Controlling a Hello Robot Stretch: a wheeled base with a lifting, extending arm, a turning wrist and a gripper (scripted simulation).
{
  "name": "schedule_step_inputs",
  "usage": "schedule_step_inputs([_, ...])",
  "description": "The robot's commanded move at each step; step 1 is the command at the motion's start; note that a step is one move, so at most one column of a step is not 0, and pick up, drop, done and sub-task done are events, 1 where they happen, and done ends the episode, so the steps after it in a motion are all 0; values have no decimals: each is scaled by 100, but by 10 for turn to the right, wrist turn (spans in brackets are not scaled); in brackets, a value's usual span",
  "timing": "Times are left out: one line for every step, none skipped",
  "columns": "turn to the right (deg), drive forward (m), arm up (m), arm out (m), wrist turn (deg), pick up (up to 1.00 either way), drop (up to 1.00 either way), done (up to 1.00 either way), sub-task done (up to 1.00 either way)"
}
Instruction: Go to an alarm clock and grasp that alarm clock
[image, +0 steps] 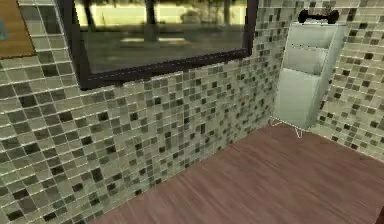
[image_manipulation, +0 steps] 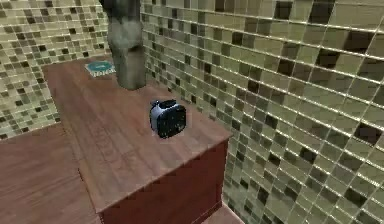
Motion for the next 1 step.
schedule_step_inputs([450, 0, 0, 0, 0, 0, 0, 0, 0])
